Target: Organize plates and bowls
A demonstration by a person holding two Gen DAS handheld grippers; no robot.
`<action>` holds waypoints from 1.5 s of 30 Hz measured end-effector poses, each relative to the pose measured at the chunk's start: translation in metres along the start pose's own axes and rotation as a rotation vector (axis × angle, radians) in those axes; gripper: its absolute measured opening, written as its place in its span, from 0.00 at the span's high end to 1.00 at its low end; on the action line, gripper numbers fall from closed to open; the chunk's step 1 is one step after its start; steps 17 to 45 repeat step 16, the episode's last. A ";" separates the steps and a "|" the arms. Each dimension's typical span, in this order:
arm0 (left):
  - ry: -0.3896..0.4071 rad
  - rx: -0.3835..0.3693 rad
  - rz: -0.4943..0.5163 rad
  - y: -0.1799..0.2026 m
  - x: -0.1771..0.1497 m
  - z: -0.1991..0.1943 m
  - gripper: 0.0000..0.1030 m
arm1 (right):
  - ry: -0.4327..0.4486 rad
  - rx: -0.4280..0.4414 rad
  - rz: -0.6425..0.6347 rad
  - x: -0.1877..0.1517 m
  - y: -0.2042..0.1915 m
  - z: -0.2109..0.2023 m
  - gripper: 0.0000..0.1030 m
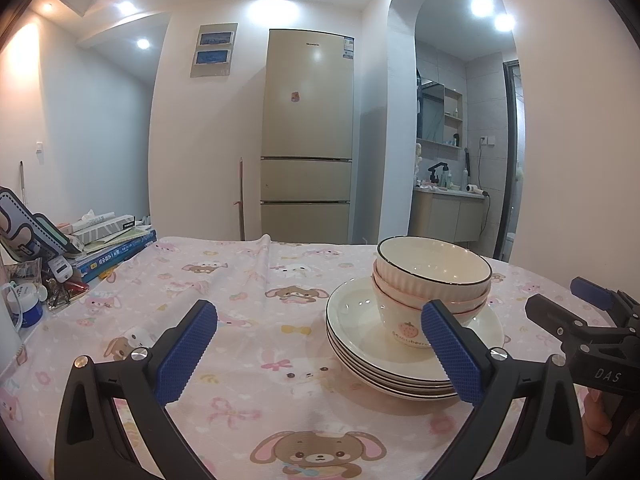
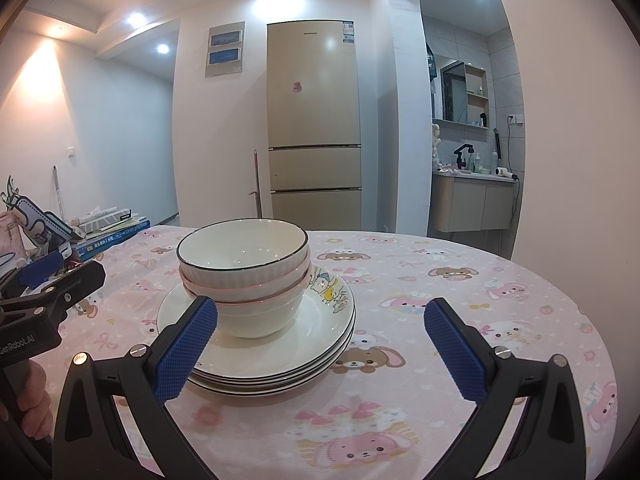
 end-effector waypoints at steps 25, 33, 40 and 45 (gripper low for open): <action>0.004 0.004 -0.004 -0.003 0.000 -0.001 0.00 | 0.000 -0.001 -0.001 -0.002 0.001 0.001 0.00; 0.004 0.004 -0.004 -0.003 0.000 -0.001 0.00 | 0.000 -0.001 -0.001 -0.002 0.001 0.001 0.00; 0.004 0.004 -0.004 -0.003 0.000 -0.001 0.00 | 0.000 -0.001 -0.001 -0.002 0.001 0.001 0.00; 0.004 0.004 -0.004 -0.003 0.000 -0.001 0.00 | 0.000 -0.001 -0.001 -0.002 0.001 0.001 0.00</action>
Point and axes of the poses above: each gripper's, at about its wrist camera, not at the fingertips, and z roughly the way its jaws point, y to its right, x to its top, the point moved 3 cm from there along z, roughly the way its jaws point, and after that the axes turned 8 degrees about z, right-handed, at the moved point
